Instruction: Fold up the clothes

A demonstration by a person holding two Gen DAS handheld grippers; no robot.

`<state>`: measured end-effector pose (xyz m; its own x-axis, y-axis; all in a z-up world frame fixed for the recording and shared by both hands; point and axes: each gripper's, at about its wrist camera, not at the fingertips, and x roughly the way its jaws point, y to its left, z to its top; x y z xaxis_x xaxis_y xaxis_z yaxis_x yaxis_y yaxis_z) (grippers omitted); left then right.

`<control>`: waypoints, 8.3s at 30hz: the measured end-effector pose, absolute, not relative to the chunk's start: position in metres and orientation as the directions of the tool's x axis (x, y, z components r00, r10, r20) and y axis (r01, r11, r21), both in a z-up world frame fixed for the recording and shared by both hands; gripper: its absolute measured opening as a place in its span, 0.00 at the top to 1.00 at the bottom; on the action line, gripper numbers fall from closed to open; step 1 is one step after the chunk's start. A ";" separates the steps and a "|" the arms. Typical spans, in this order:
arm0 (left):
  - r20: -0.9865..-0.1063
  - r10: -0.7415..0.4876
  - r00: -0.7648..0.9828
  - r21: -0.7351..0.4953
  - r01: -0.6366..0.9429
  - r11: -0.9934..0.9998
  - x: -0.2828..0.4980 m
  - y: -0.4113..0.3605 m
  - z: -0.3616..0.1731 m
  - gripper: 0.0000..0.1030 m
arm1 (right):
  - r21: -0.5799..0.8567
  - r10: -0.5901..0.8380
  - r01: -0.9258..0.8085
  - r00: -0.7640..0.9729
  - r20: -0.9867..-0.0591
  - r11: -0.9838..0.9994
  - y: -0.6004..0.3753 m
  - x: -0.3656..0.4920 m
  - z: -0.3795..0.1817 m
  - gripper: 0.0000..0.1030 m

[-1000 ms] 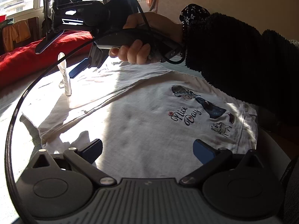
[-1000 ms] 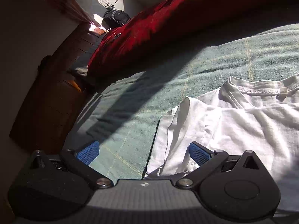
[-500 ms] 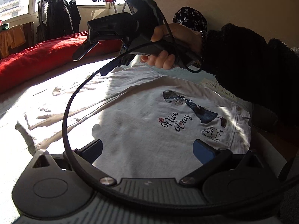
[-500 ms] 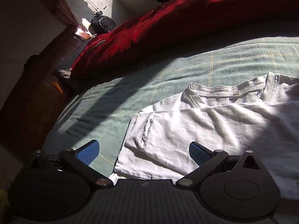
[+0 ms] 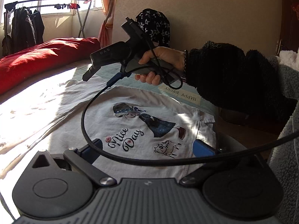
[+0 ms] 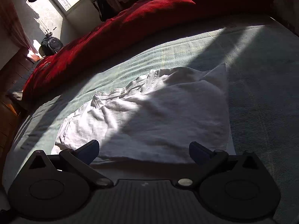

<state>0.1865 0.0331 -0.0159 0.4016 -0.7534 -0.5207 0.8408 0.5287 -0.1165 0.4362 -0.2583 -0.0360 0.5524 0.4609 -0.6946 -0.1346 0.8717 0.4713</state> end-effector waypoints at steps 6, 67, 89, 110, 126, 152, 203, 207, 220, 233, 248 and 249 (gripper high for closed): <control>-0.458 -0.830 0.318 -0.160 0.889 0.429 0.179 0.027 -0.007 0.01 | 0.472 0.410 -0.059 0.595 -0.691 0.880 -0.297 0.423 -0.047 0.00; -0.788 -0.454 0.415 -0.146 0.591 0.794 0.190 0.049 -0.014 0.01 | 0.358 0.349 -0.150 0.723 -0.596 0.922 -0.287 0.368 -0.061 0.00; -0.608 -0.426 0.669 -0.659 -0.126 0.742 0.403 0.121 -0.087 0.01 | 0.340 0.567 -0.454 0.675 -0.472 0.823 -0.239 0.356 -0.071 0.00; -0.492 -0.284 0.823 -0.677 -0.156 0.720 0.383 0.110 -0.095 0.01 | 0.327 0.579 -0.477 0.656 -0.484 0.815 -0.233 0.356 -0.074 0.00; -0.463 -0.222 0.858 -0.585 -0.108 0.804 0.381 0.128 -0.047 0.01 | 0.238 0.512 -0.454 0.738 -0.440 0.859 -0.273 0.351 -0.048 0.00; -0.572 -0.554 0.605 -0.450 0.332 0.829 0.436 -0.061 -0.042 0.01 | 0.589 0.482 -0.151 0.747 -0.458 0.794 -0.378 0.393 -0.072 0.00; -0.584 -0.725 0.366 -0.701 0.223 0.677 0.521 -0.097 -0.080 0.01 | 0.415 0.596 -0.428 0.598 -0.536 0.803 -0.319 0.384 -0.082 0.00; -0.528 -0.730 0.434 -0.739 0.188 0.647 0.522 -0.068 -0.071 0.01 | 0.439 0.600 -0.412 0.606 -0.523 0.798 -0.322 0.384 -0.080 0.00; -0.525 -0.728 0.441 -0.725 0.216 0.654 0.535 -0.089 -0.068 0.01 | 0.459 0.599 -0.393 0.613 -0.515 0.797 -0.324 0.392 -0.084 0.00; -0.483 -0.790 0.379 -0.781 0.221 0.583 0.470 -0.068 -0.068 0.01 | 0.502 0.609 -0.371 0.631 -0.481 0.781 -0.335 0.390 -0.081 0.00; -0.595 -0.600 0.534 -0.636 0.144 0.758 0.464 -0.015 -0.058 0.01 | 0.481 0.595 -0.371 0.637 -0.490 0.794 -0.327 0.388 -0.075 0.00; -0.614 -0.570 0.546 -0.624 0.106 0.774 0.466 -0.005 -0.064 0.01 | 0.482 0.596 -0.372 0.638 -0.489 0.793 -0.327 0.388 -0.075 0.00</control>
<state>0.4665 -0.0047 -0.0635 0.5457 -0.5700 -0.6142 0.1057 0.7739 -0.6244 0.3877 -0.3270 -0.0748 0.6375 0.5958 -0.4885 -0.3724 0.7934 0.4815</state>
